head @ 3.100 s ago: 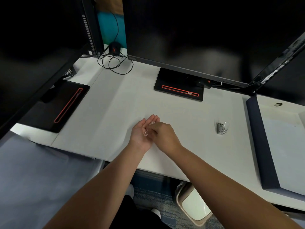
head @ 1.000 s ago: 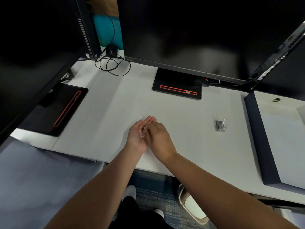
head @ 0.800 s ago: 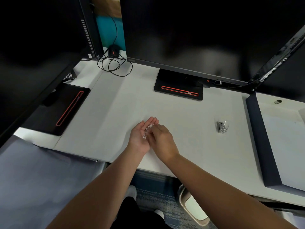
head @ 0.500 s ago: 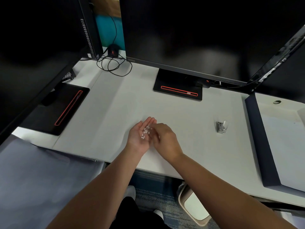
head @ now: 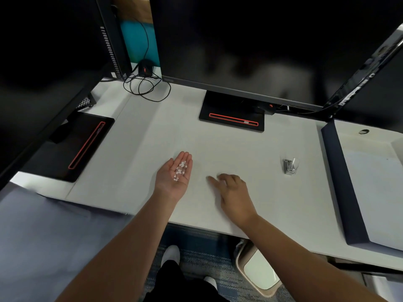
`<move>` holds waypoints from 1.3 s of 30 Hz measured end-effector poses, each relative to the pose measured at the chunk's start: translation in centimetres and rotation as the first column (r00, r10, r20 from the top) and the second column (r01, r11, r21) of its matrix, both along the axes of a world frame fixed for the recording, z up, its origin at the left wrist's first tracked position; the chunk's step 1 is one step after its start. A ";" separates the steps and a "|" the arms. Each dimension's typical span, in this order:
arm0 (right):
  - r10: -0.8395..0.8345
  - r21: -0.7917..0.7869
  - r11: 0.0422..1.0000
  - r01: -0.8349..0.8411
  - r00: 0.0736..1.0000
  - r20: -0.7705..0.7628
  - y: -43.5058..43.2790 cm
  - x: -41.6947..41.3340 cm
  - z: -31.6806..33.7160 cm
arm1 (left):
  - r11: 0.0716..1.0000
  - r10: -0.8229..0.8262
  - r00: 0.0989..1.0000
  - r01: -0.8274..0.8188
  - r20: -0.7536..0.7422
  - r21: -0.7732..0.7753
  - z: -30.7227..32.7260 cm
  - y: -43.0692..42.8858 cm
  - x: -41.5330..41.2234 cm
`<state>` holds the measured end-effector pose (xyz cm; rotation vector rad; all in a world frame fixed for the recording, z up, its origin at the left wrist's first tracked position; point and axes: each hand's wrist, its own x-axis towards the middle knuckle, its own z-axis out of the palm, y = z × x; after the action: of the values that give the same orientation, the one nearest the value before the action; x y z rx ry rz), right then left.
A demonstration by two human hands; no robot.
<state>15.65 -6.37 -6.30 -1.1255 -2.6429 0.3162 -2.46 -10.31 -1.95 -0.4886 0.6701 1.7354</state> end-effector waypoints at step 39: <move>-0.373 -0.595 0.797 0.101 0.858 -0.353 2.0 -5.2 3.2 | 1.000 0.004 1.000 -0.004 -0.010 0.027 -0.7 0.6 -1.0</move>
<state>10.44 -4.38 -3.13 -1.3309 -1.9903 1.2059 -3.46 -9.70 -2.62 -0.4638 0.6523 1.7495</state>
